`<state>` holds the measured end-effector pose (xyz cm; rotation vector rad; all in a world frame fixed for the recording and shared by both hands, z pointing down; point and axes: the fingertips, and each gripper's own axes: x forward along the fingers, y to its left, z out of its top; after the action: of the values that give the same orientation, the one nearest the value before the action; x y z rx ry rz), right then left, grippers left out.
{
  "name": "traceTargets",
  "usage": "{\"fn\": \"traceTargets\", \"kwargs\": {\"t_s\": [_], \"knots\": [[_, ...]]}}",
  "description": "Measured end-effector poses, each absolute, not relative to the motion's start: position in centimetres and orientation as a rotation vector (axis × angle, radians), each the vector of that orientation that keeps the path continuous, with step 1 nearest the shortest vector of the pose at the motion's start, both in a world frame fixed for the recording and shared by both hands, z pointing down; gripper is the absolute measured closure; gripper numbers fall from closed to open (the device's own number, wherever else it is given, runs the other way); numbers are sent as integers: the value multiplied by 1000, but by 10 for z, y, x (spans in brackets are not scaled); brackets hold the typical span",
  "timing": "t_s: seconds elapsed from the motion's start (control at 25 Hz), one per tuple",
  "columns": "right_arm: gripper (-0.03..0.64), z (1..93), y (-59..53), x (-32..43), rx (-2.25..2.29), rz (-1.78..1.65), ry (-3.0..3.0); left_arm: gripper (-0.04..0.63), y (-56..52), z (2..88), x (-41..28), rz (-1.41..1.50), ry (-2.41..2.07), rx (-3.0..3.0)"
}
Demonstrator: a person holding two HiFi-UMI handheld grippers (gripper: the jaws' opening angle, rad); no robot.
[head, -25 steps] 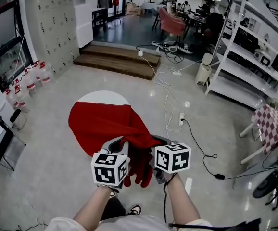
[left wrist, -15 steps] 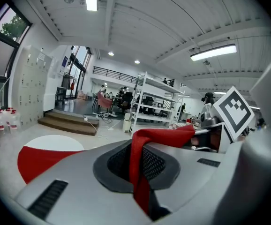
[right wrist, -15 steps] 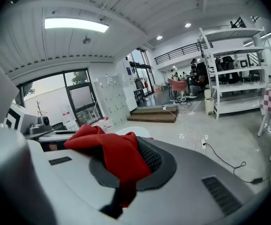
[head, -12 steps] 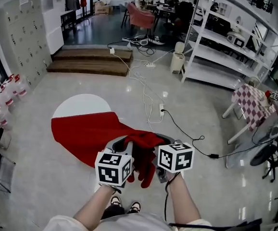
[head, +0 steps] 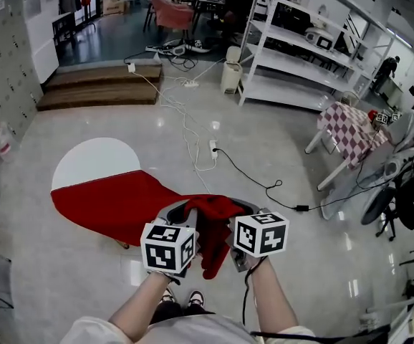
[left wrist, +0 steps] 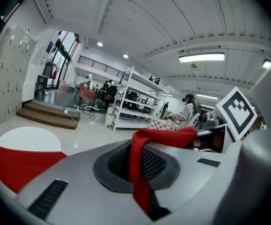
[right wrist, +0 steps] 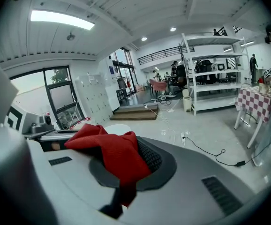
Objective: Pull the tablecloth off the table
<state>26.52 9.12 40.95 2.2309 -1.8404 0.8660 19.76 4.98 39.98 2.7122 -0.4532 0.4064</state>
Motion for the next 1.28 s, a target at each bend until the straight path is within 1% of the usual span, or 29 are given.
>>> {"fn": "traceTargets", "kwargs": {"t_s": [0.72,1.0,1.28], "knots": [[584,420,172,293,2483,983,-1505,575,102,416,244,486,-98,2670],[584,411,194,314,2571,954,-1461,575,121,404,269,468,-49,2696],[584,410,221,343,2573,933,-1512,575,146,401,294,459,-103,2716]]}}
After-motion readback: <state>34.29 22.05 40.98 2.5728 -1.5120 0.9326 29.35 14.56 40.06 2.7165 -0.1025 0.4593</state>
